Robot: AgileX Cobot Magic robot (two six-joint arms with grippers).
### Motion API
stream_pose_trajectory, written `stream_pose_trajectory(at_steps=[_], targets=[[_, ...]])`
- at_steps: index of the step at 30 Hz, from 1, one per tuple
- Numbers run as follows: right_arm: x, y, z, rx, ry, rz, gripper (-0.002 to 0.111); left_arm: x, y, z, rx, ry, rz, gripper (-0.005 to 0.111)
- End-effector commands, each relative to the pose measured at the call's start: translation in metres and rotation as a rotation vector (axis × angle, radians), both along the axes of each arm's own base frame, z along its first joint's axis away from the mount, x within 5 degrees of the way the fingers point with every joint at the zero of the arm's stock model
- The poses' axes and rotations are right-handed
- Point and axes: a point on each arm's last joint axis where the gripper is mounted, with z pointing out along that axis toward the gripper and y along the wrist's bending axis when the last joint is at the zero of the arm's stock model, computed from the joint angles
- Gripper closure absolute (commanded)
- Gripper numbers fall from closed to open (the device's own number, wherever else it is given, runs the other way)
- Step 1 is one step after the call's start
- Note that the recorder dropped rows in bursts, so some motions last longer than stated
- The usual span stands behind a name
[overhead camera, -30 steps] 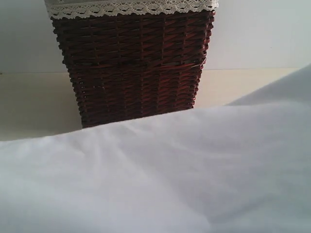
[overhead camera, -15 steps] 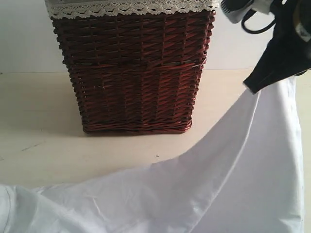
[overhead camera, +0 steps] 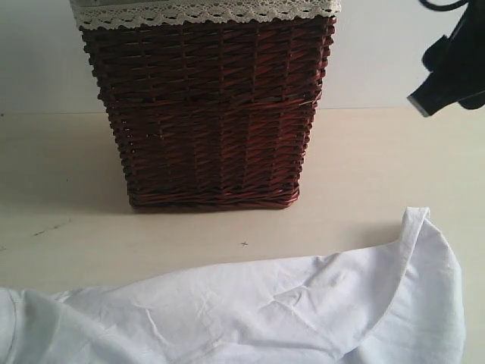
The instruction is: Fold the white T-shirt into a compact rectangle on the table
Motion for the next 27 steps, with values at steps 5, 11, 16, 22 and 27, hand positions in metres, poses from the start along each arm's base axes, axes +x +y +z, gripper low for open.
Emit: stream_pose_trajectory(at_steps=[5, 11, 16, 22, 27], targets=[[-0.018, -0.012, 0.017, 0.062, -0.036, 0.039, 0.041, -0.017, -0.02, -0.044, -0.088, 0.179, -0.354, 0.073], [-0.017, -0.008, 0.018, 0.093, -0.054, 0.072, 0.041, -0.011, -0.026, -0.055, -0.116, -0.051, -0.721, 0.073], [-0.016, -0.006, 0.018, 0.098, -0.062, 0.084, 0.041, 0.002, -0.048, -0.083, -0.114, 0.078, -0.627, 0.073], [-0.016, -0.006, 0.017, 0.103, -0.059, 0.084, 0.041, -0.001, -0.076, -0.121, -0.054, 0.149, -0.591, 0.053], [-0.016, -0.006, 0.017, 0.103, -0.059, 0.084, 0.041, -0.006, -0.084, -0.142, 0.003, 0.168, -0.609, 0.062]])
